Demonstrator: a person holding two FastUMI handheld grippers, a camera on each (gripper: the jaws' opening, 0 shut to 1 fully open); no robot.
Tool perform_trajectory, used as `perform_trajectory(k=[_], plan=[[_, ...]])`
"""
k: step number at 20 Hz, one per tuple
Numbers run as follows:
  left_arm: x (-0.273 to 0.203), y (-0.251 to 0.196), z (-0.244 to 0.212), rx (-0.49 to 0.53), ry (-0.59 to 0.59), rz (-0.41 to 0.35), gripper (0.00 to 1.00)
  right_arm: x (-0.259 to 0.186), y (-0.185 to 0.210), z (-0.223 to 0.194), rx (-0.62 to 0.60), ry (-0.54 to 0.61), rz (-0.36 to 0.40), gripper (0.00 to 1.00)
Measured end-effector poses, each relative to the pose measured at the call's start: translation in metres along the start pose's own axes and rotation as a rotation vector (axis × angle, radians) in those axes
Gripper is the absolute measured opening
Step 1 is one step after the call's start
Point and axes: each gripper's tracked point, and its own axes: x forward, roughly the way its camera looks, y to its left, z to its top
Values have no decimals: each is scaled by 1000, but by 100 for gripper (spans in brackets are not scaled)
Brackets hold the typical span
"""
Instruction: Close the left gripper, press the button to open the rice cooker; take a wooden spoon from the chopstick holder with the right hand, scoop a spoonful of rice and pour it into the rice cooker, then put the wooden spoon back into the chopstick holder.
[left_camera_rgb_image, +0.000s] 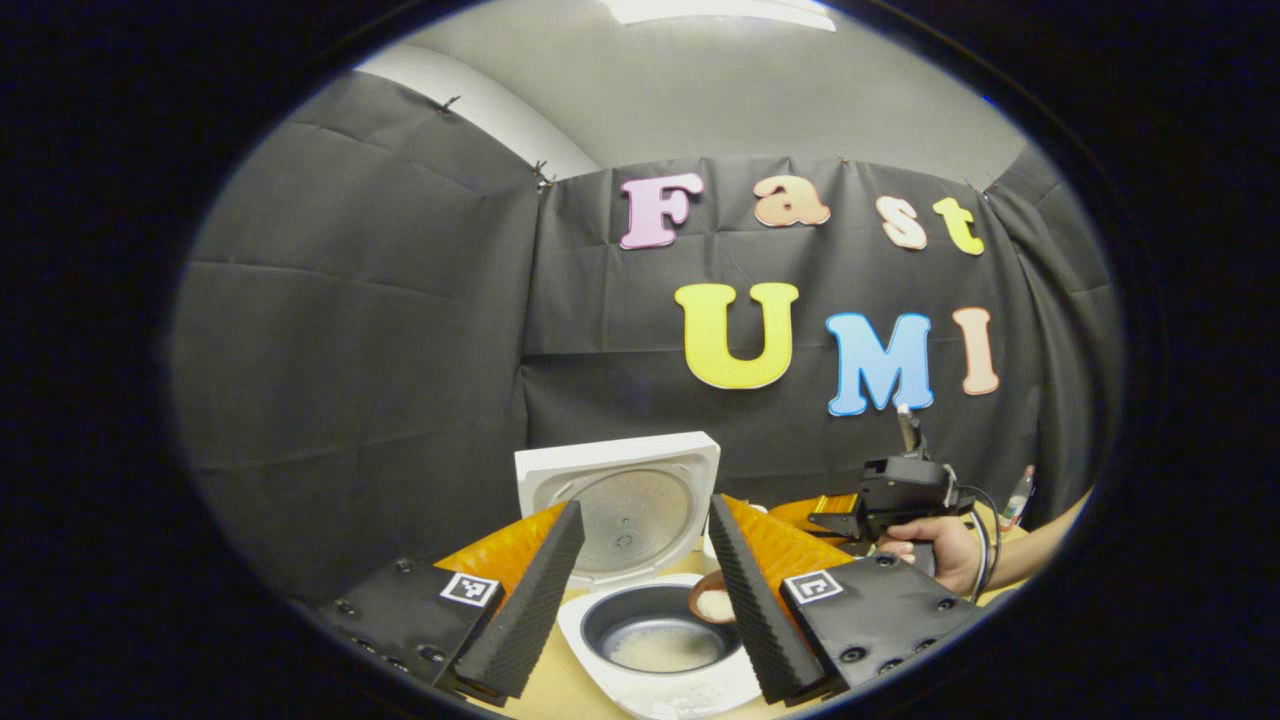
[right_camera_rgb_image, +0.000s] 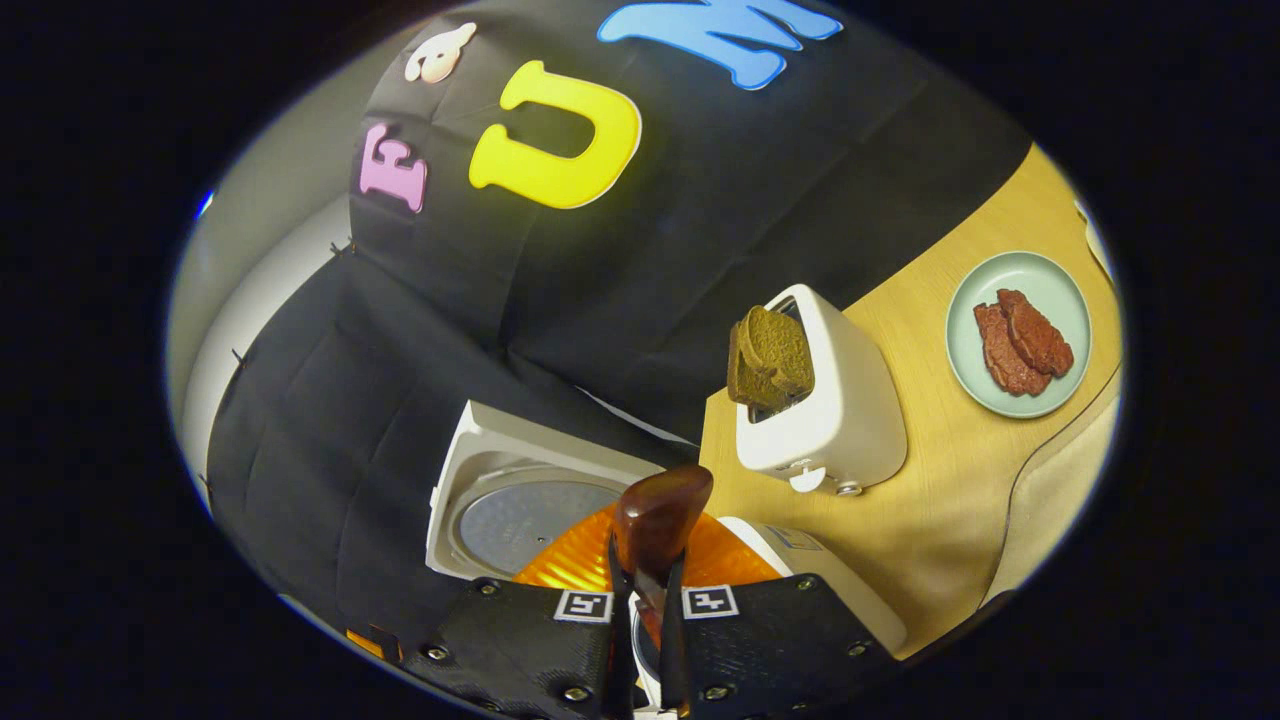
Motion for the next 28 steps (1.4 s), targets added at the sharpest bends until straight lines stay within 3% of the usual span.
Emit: perform_trajectory(k=[4,12,16,22,25,28], plan=[[-7,5,-3,4,7,14,89,15,6,-18,-122,43,-7,11],[-23,21,-9,-4,19,54,89,35,11,-58,-566,136,18,11],[-33,26,-9,-6,18,74,89,34,23,-74,-848,170,60,11],[-43,40,-14,-46,8,105,89,25,44,-91,-1356,112,187,11],[-45,43,-18,-62,11,111,89,17,53,-90,-1460,70,224,11],[-47,48,-23,-98,18,116,90,12,57,-87,-1456,45,222,11]])
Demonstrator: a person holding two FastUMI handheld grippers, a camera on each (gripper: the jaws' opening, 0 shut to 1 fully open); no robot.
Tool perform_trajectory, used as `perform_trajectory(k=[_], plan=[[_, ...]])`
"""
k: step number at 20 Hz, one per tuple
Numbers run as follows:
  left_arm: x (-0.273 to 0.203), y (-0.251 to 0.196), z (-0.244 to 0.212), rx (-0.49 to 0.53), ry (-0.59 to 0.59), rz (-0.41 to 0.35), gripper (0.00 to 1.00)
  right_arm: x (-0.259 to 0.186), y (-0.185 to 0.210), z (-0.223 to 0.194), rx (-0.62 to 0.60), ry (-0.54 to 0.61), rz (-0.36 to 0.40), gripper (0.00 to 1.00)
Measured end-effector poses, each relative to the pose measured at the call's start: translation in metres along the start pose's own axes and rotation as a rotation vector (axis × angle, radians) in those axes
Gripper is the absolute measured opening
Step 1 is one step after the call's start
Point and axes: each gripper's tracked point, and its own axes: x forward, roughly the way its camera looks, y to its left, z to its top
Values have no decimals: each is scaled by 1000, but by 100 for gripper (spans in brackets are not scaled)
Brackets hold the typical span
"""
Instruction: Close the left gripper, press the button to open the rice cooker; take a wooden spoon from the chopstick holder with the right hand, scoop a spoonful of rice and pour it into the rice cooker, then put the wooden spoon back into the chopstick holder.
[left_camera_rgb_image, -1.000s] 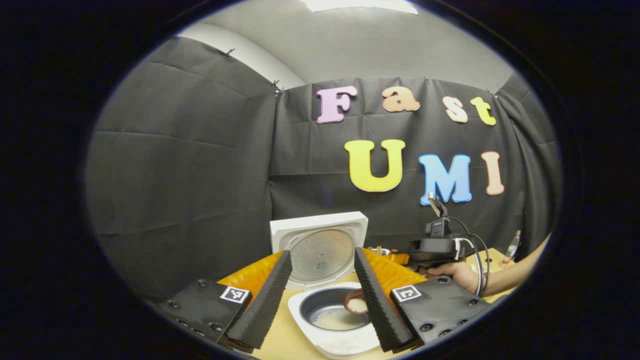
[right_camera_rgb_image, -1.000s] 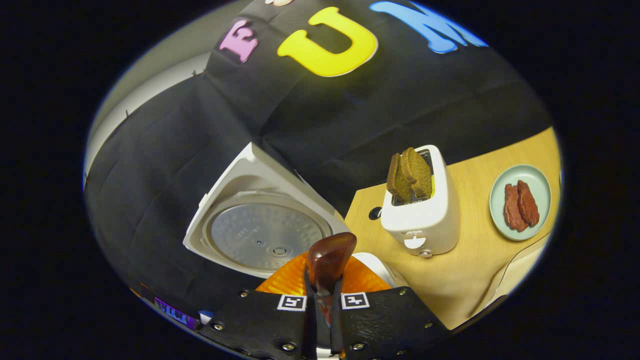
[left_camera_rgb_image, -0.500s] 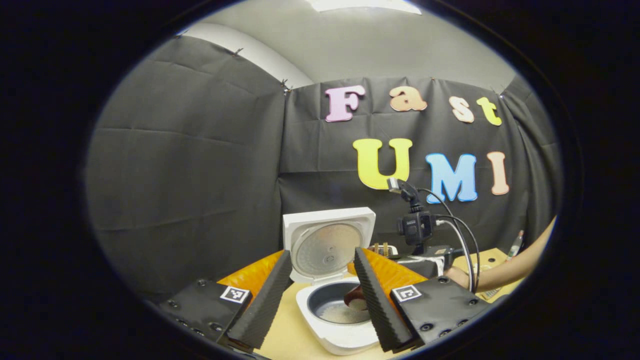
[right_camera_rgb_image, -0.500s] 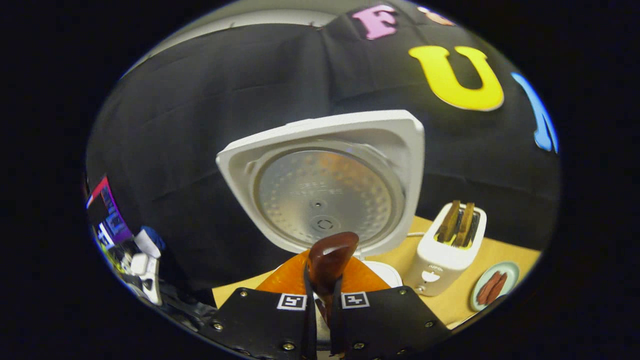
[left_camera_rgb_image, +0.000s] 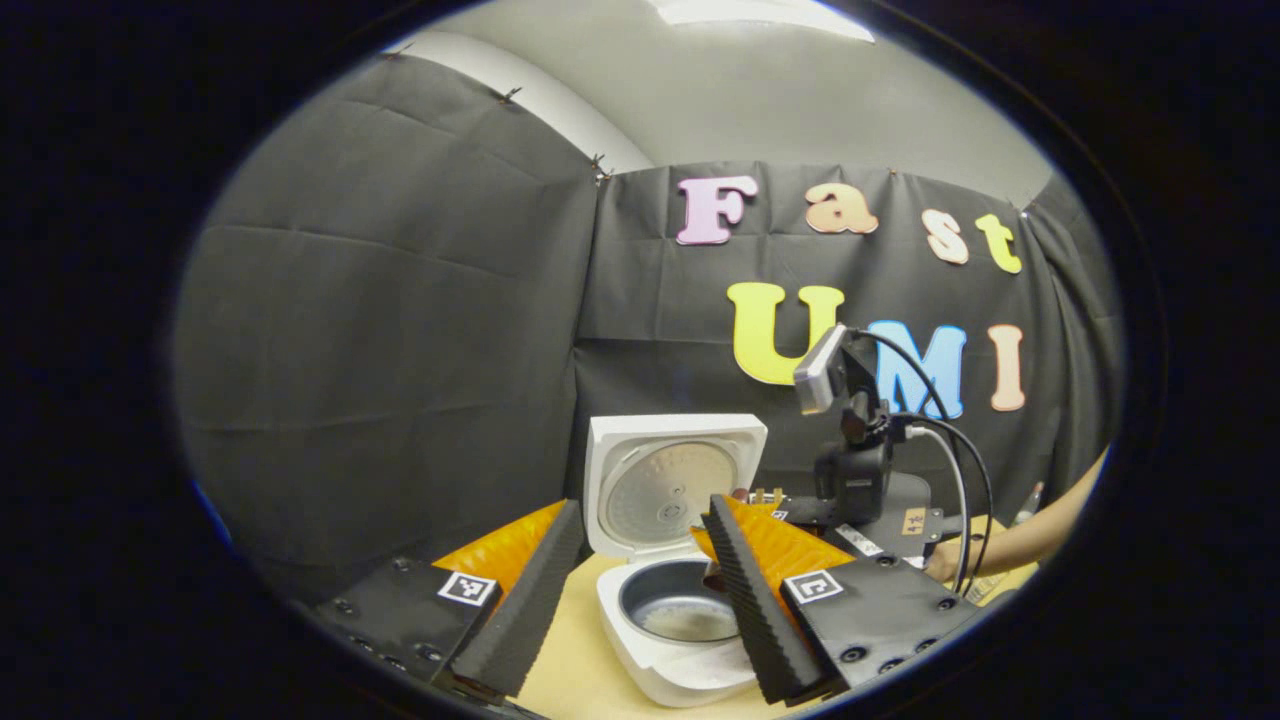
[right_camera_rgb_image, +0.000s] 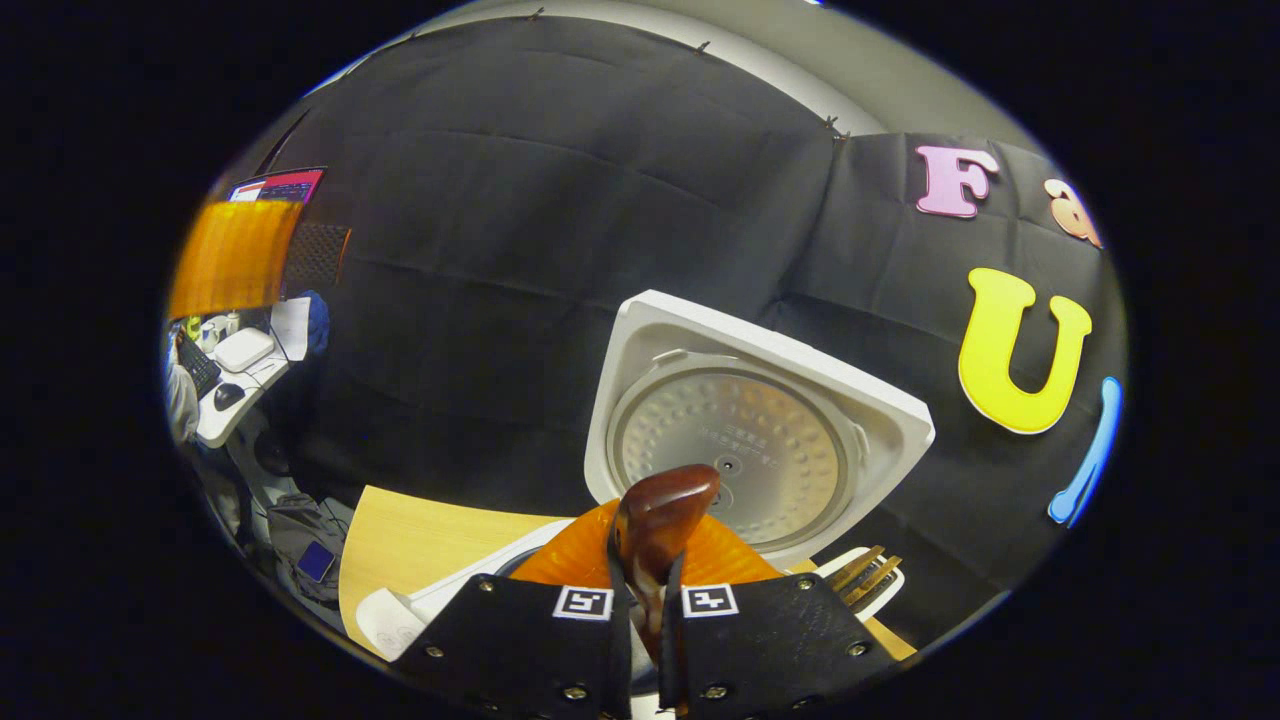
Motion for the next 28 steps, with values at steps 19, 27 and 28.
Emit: perform_trajectory(k=[19,27,28], plan=[[33,-66,3,-80,6,-81,92,-159,-162,7,1114,-225,-186,11],[47,-153,13,-49,-3,-225,91,-276,-225,-11,1095,-292,-372,11],[49,-164,13,-46,-3,-242,92,-286,-230,-14,1094,-297,-389,11]])
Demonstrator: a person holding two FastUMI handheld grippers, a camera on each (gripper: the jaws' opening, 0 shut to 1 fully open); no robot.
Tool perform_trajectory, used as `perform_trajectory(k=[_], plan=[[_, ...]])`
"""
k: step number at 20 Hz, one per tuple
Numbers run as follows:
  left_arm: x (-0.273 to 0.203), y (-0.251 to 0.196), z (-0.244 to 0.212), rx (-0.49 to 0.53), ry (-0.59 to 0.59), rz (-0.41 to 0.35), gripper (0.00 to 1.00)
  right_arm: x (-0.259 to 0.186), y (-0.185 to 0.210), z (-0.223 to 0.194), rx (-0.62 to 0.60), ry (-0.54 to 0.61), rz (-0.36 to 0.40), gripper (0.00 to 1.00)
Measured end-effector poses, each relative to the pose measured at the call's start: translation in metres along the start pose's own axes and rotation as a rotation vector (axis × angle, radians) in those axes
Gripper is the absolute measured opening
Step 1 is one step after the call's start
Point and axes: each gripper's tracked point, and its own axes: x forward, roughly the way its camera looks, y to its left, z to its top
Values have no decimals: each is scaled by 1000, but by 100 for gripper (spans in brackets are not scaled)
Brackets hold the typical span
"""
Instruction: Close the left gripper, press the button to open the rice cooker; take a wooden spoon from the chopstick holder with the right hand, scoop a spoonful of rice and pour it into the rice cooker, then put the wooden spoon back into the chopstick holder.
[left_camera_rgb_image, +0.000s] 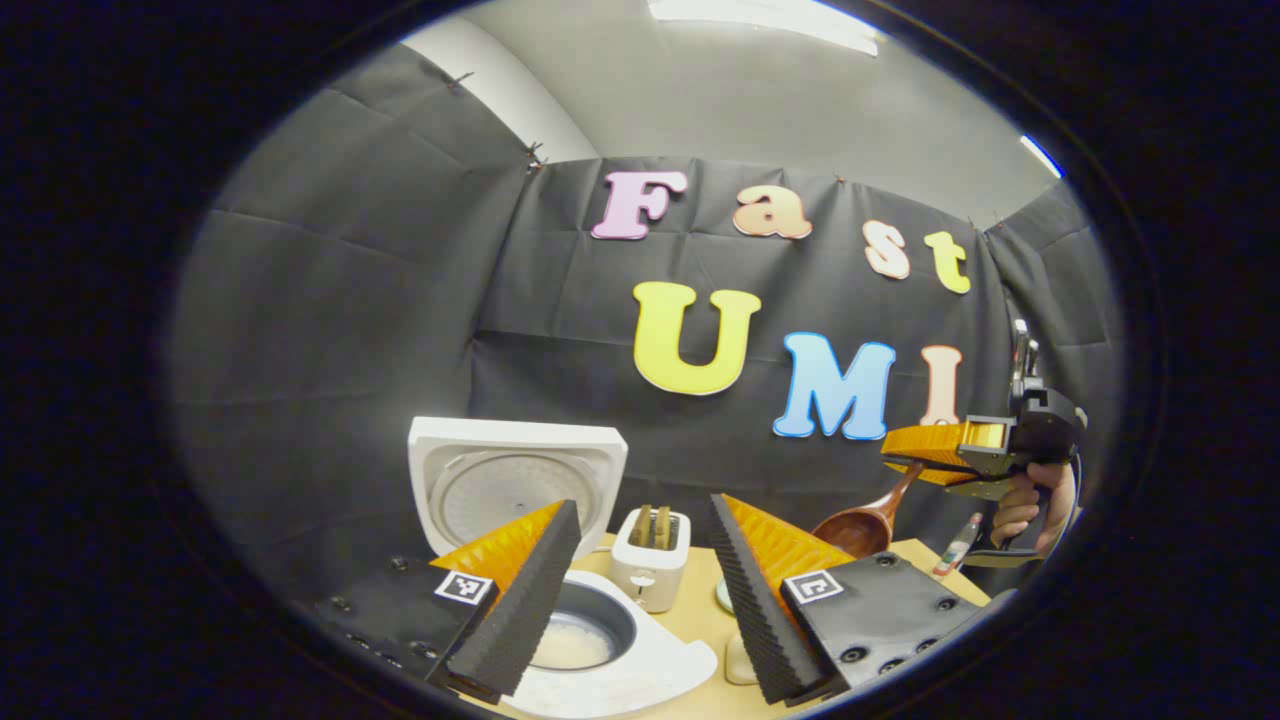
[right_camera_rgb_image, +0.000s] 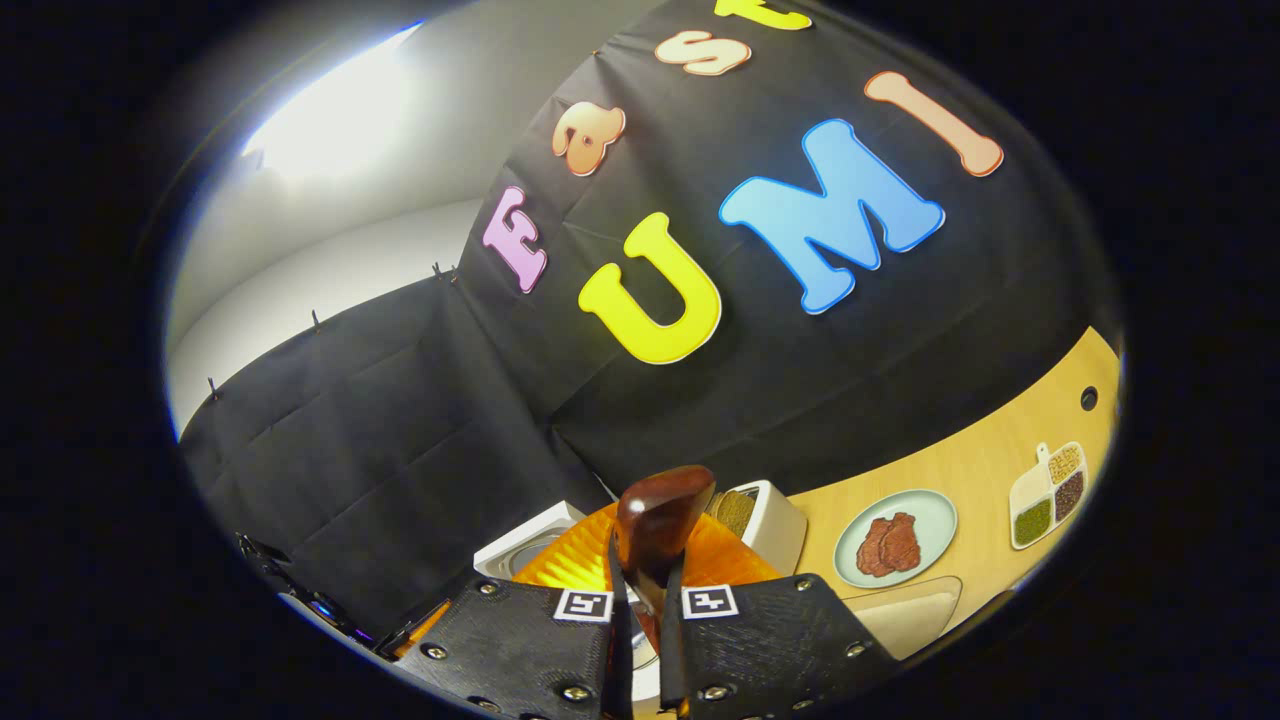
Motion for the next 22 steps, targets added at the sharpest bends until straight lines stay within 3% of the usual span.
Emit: perform_trajectory(k=[12,22], plan=[[29,-87,11,53,-4,-154,92,-81,-91,60,-25,-138,-200,11],[34,-126,3,75,8,-197,91,-139,-180,85,-47,-187,-401,11]])
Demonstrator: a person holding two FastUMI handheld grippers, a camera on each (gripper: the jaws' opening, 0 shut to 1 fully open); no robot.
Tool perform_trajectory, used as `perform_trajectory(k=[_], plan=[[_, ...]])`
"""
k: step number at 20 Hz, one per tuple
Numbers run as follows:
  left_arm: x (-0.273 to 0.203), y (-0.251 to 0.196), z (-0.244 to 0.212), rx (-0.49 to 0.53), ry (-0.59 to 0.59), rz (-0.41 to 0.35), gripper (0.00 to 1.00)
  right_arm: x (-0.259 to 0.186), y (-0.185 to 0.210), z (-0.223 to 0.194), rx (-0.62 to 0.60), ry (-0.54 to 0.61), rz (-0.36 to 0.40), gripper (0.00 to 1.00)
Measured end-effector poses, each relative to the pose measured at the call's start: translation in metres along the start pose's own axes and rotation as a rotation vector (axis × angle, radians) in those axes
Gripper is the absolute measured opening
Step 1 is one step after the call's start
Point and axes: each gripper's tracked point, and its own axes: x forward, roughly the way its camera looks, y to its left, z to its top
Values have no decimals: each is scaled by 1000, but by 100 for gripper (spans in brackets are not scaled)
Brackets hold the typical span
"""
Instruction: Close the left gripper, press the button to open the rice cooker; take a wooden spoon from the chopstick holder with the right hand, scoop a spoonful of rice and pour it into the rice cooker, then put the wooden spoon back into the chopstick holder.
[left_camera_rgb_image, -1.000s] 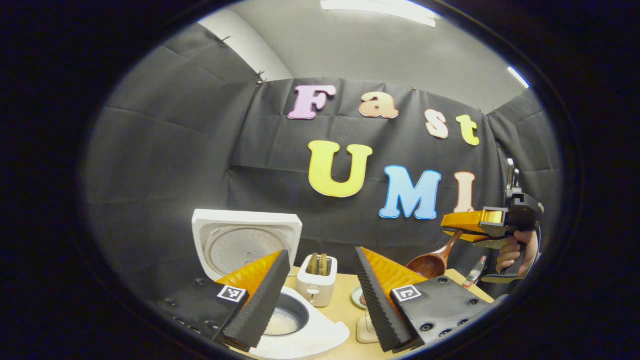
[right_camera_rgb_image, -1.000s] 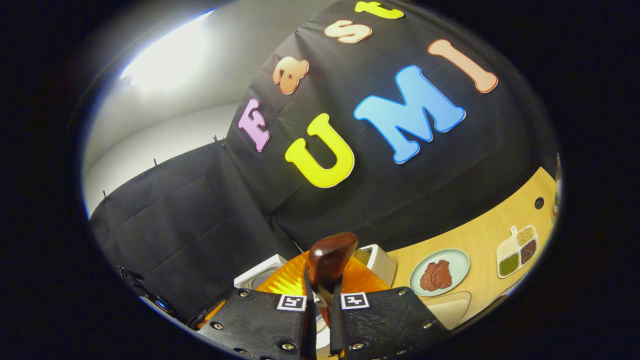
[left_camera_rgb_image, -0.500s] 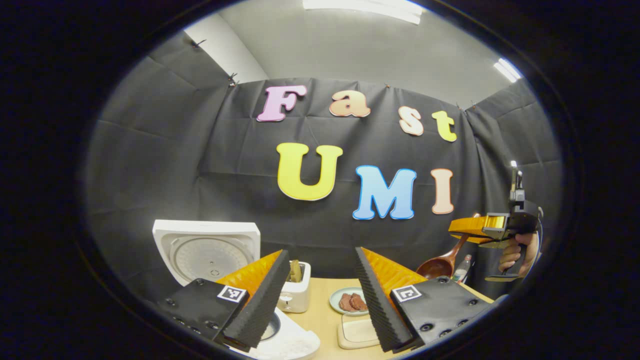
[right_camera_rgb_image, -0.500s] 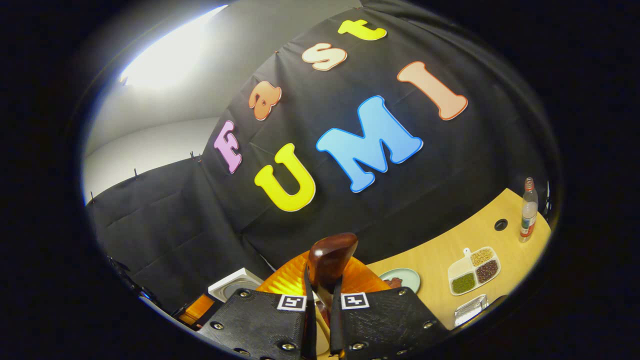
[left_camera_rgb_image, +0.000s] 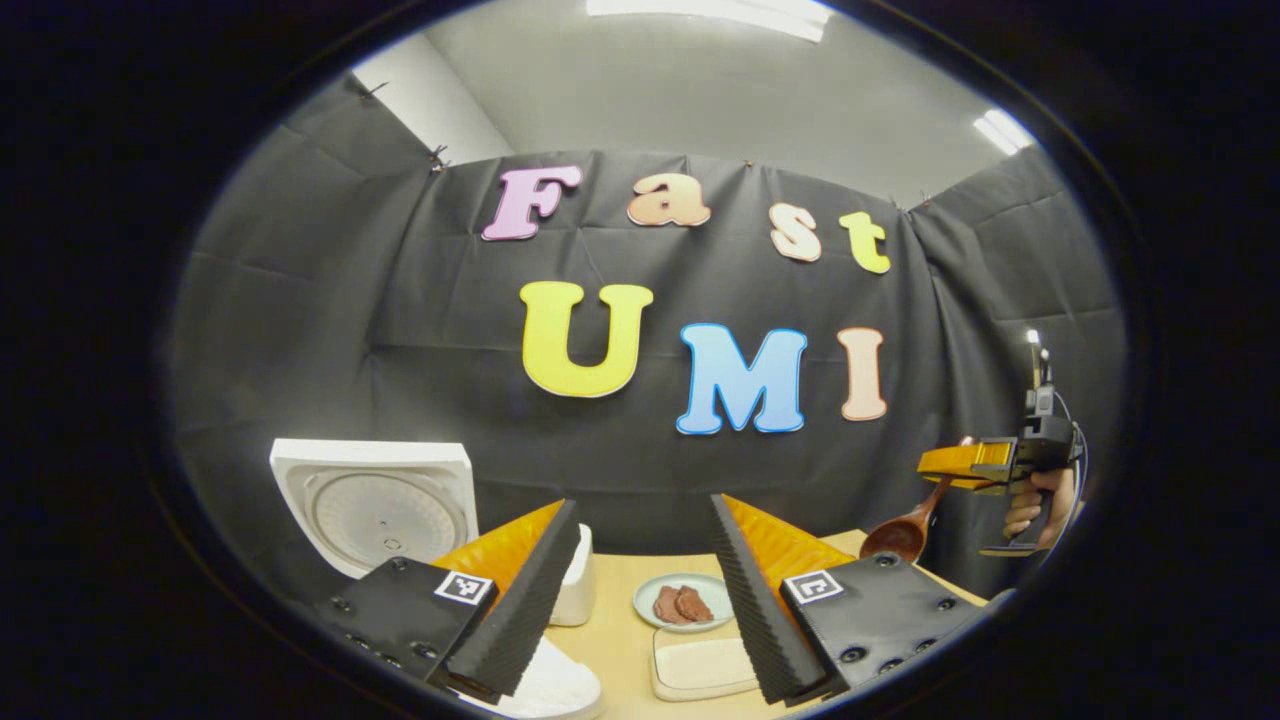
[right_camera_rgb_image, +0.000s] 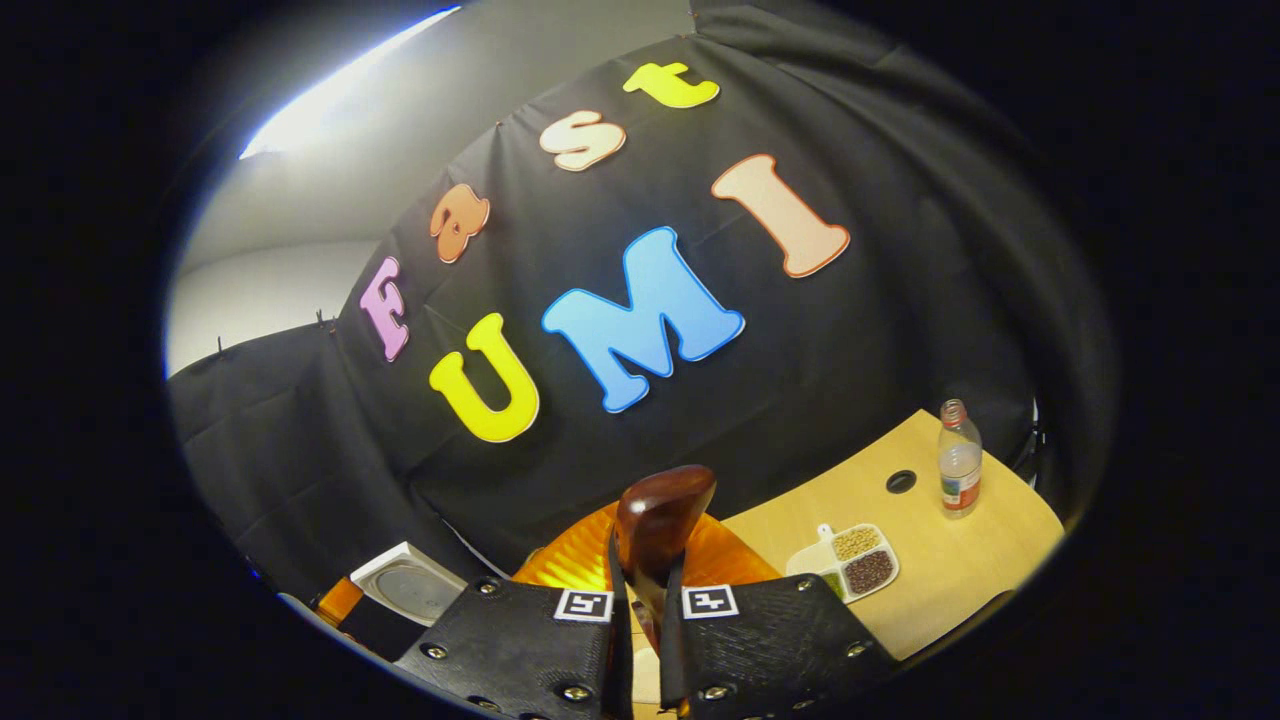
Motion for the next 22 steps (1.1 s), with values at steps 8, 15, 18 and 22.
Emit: perform_trajectory(k=[8,15,18,22], plan=[[6,-28,3,-15,13,-28,92,-1,-69,-14,-15,22,-137,11],[18,-56,16,19,7,-58,92,6,-102,-58,-42,90,-205,11],[17,-58,15,25,22,-54,89,8,-115,-78,-82,126,-232,11],[13,-53,11,44,44,-26,91,15,-127,-106,-102,176,-267,11]])
